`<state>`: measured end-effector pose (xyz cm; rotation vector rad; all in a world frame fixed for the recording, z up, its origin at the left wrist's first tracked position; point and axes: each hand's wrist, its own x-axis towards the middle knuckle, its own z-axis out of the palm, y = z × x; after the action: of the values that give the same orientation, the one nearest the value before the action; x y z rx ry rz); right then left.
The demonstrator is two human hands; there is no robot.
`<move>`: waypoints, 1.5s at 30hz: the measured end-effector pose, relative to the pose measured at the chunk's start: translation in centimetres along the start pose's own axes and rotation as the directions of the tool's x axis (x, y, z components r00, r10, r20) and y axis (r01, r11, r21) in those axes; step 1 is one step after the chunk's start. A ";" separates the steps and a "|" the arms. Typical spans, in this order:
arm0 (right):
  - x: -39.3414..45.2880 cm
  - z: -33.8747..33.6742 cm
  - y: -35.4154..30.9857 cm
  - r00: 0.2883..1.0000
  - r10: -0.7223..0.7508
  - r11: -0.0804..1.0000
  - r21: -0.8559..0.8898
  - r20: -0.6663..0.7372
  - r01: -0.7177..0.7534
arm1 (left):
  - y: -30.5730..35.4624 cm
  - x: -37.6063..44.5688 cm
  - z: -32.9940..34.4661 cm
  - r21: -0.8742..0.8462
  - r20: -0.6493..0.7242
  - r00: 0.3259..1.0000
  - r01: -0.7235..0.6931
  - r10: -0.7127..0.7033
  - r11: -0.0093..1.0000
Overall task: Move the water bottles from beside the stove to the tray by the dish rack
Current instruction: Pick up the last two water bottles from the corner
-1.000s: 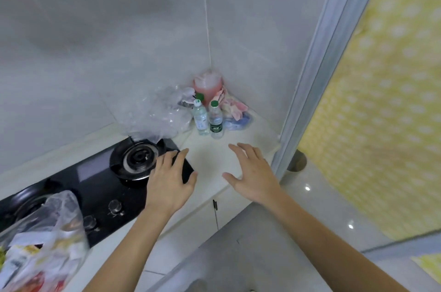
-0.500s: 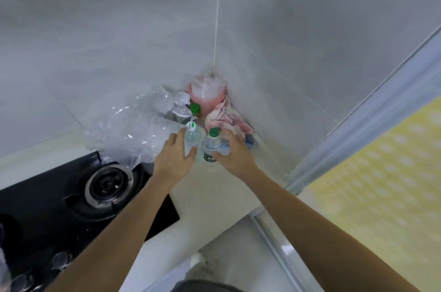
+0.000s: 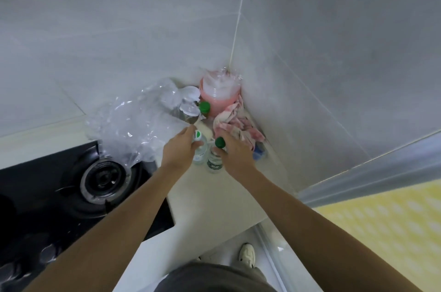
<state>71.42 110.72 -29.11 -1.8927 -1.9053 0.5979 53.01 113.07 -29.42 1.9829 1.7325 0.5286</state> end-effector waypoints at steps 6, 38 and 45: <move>-3.7 -0.3 2.5 0.975 -0.215 0.977 0.023 0.058 0.214 | 0.5 -5.3 -2.0 -0.014 -0.111 0.994 0.010 -0.012 1.000; -8.0 4.9 6.8 0.924 -0.039 0.967 0.249 0.381 -0.062 | -3.4 -18.3 9.3 -0.512 0.177 0.866 0.487 -0.468 0.708; -7.1 6.7 7.3 0.898 0.026 0.965 0.223 0.440 -0.137 | -4.3 -16.6 10.9 -0.496 0.254 0.843 0.534 -0.473 0.685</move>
<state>73.87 103.45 -38.57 -1.7880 -1.8909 1.3186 53.34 96.21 -40.68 1.0449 1.7097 0.6180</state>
